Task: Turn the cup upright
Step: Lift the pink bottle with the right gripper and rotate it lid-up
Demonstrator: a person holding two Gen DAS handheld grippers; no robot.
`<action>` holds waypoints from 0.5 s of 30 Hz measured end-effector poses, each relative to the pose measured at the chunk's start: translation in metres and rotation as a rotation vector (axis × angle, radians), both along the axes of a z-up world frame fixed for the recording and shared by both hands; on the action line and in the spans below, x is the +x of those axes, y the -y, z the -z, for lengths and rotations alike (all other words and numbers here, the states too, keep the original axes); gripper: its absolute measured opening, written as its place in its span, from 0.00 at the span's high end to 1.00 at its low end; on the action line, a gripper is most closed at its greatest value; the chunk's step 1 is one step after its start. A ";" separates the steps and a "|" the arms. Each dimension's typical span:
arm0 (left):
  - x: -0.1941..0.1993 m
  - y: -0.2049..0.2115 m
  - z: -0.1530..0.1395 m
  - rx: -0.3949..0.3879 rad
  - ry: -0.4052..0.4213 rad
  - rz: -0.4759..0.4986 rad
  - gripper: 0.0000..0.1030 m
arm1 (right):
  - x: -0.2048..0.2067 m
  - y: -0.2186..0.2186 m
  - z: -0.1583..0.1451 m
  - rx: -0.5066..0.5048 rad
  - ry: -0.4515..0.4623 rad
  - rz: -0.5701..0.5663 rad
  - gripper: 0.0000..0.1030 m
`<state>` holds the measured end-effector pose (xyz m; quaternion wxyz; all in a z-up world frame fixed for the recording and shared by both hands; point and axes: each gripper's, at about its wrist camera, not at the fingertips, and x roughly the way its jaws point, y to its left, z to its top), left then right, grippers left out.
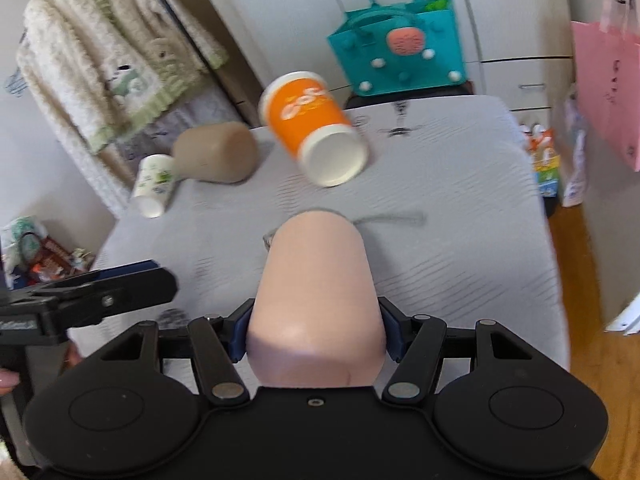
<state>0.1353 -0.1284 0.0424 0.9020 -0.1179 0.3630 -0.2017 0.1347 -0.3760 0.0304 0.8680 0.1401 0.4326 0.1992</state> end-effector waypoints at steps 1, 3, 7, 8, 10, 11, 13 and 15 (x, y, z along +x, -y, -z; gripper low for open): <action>-0.002 -0.004 -0.001 0.000 0.004 -0.005 0.02 | -0.002 -0.007 -0.001 -0.001 0.003 -0.011 0.35; -0.006 -0.013 -0.003 0.004 0.010 -0.018 0.02 | -0.003 -0.019 -0.003 0.007 0.004 -0.034 0.35; -0.014 -0.036 -0.006 0.006 0.019 -0.053 0.02 | 0.002 -0.047 -0.002 0.028 0.002 -0.083 0.35; -0.016 -0.042 -0.006 0.008 0.021 -0.063 0.02 | 0.004 -0.056 -0.002 0.026 0.006 -0.094 0.35; -0.018 -0.054 -0.008 0.013 0.021 -0.084 0.02 | 0.007 -0.071 -0.002 0.026 0.014 -0.111 0.35; -0.019 -0.059 -0.009 0.015 0.020 -0.094 0.02 | 0.009 -0.078 -0.002 0.027 0.017 -0.119 0.35; -0.020 -0.071 -0.009 0.011 0.018 -0.115 0.02 | 0.012 -0.093 -0.002 0.028 0.024 -0.133 0.35; -0.023 -0.082 -0.008 0.010 0.014 -0.134 0.02 | 0.015 -0.109 -0.001 0.021 0.030 -0.141 0.35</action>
